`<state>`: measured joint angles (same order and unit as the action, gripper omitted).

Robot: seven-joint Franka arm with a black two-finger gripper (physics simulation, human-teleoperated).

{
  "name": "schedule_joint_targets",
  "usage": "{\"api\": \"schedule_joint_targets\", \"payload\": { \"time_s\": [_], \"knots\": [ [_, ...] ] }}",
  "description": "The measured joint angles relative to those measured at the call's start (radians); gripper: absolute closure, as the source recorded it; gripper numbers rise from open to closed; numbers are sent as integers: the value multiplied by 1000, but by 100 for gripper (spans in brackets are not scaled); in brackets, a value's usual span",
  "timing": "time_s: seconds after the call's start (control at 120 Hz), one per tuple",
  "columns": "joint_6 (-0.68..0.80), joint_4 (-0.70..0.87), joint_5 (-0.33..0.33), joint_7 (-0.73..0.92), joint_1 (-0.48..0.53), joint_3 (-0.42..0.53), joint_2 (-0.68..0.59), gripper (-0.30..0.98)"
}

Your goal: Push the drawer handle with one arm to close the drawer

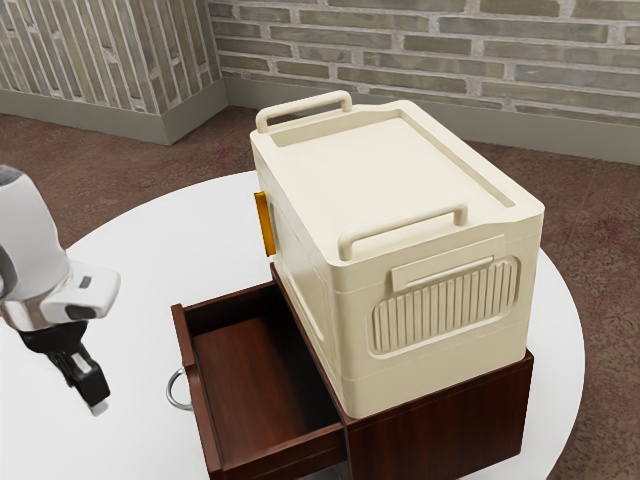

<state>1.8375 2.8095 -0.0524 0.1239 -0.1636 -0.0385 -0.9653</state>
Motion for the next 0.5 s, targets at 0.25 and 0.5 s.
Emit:
{"api": "schedule_joint_targets", "payload": {
  "time_s": [0.25, 0.5],
  "knots": [
    [70, 11, 12, 83, -71, 1, 72, 40],
    [183, -8, 36, 133, -94, 0, 201, 49]
  ]
}}
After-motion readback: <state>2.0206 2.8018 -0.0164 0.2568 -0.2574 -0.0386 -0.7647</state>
